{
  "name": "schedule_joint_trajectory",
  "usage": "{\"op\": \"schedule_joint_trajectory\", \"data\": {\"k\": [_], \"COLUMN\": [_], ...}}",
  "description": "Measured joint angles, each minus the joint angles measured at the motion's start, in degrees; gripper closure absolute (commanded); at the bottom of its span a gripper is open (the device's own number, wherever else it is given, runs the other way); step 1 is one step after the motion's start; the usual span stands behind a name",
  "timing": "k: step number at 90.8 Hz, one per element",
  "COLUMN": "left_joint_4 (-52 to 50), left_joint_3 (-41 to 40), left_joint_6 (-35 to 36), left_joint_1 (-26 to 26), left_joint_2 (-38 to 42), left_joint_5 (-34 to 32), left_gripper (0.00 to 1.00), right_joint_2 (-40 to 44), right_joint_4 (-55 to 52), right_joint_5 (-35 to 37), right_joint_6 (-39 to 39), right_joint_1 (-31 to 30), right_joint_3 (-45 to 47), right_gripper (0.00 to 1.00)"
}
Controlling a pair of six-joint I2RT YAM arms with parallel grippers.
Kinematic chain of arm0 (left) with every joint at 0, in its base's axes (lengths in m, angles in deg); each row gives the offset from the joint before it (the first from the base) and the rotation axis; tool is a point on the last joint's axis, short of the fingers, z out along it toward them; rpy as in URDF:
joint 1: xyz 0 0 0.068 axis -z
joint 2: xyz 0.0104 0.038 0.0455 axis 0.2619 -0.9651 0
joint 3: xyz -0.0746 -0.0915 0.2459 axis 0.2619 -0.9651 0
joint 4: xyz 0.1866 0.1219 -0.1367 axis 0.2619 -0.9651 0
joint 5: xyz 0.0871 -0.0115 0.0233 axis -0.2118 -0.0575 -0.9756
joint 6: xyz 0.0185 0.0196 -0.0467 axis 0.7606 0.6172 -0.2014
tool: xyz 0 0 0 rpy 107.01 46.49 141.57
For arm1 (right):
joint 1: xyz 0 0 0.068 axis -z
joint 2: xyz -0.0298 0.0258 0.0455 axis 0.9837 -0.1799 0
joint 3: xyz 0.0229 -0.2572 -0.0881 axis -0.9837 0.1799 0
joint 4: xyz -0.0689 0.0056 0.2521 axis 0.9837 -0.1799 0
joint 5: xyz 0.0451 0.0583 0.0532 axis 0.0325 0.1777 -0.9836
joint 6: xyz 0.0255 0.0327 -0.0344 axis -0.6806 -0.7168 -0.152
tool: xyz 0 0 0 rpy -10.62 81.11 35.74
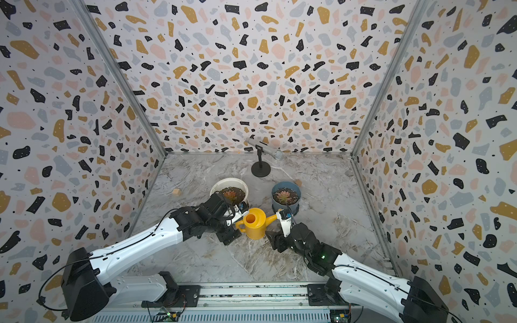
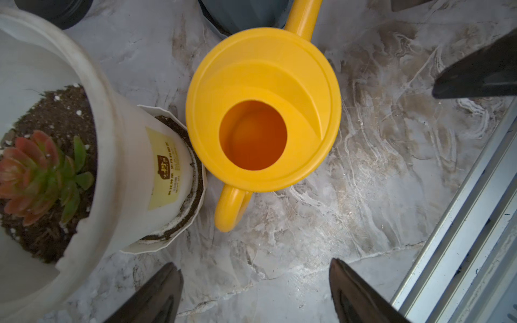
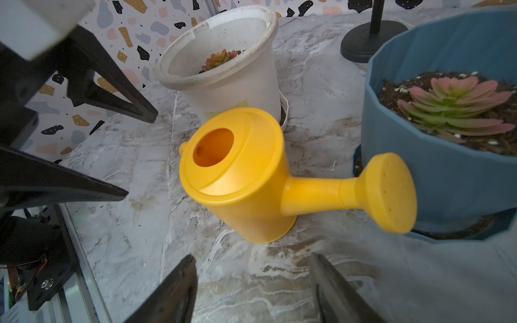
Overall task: Water the succulent around the soil edge
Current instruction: Pick up the watering can from the center of the board.
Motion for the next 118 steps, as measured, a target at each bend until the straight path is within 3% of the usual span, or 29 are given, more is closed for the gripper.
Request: {"op": "schedule_joint_trajectory", "data": {"k": [9,42,118], "left_joint_4": [0.85,3.48,5.77], "left_joint_3": [0.96,2.67,0.28], "left_joint_6": [1.38,4.44,2.73], "left_joint_1": [-0.83,-1.16,1.66], "left_joint_2": [-3.13,-9.01,-9.07], "left_joint_5": [1.07,1.60,1.55], "left_gripper": [0.23,0.26,0.54], "right_joint_2": [0.33,0.87,1.05], "right_joint_4": [0.02,0.98,1.16], "right_joint_5": [-0.22,-1.55,-2.34], "right_joint_6": [0.15,0.79,1.29], "right_joint_1": [0.00,0.00,0.00], "right_joint_3": [0.11,0.20,0.20], "right_gripper": [0.32,0.33,0.35]}}
